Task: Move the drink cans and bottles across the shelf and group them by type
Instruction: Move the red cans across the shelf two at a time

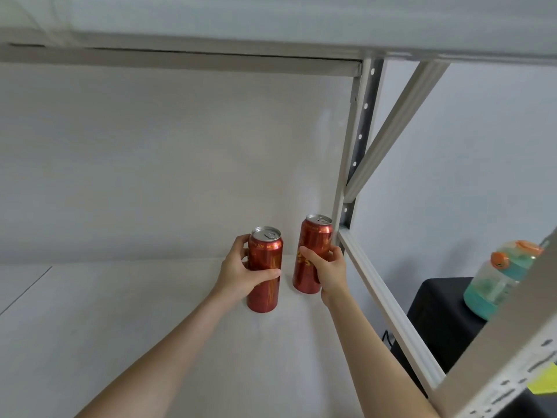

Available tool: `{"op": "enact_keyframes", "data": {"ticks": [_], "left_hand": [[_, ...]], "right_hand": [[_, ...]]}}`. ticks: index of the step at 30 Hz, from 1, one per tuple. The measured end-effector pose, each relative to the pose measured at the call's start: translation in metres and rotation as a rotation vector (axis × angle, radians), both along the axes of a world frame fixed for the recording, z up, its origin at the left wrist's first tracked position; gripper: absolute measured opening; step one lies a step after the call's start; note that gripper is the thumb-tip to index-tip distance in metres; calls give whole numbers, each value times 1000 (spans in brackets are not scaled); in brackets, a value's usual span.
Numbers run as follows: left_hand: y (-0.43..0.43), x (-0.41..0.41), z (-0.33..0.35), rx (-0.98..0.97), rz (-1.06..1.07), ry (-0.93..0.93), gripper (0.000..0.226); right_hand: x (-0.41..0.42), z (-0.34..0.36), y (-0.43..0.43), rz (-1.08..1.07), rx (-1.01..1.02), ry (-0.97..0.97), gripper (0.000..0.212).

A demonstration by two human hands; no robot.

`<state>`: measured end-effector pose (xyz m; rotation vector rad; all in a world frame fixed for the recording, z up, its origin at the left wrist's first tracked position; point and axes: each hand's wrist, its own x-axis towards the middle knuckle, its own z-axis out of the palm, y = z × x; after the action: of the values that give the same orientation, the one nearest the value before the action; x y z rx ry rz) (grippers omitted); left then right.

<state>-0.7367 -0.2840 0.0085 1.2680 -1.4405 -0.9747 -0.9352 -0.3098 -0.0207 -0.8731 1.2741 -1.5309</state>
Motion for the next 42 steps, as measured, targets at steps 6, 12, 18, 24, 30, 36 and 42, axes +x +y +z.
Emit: {"op": "enact_keyframes", "data": {"ticks": [6,12,18,24,30,36,42], "left_hand": [[1,4,-6,-2,-16,28,77],[3,6,-10,-7,-24,48,78],[5,7,-10,-9,-28,62,78],[6,7,-11,-17,-26,52,81],[7,14,-11,8,-57,26,78],[9,30,-11,105,-112,65,45],[14,25,-6,139,-95,80,51]], "right_hand": [[0,-9,-14,5,-25,44,62],[-1,-14,-23,43,-67,68,62],[-5,-17,-23,75,-71,114,60],[-7,-24,-10,52,-31,49,68],[-14,-31,30,16,58,-40,80],[5,-34,68,116,50,63,46],[36,-32,70,348,6,298,66]]}}
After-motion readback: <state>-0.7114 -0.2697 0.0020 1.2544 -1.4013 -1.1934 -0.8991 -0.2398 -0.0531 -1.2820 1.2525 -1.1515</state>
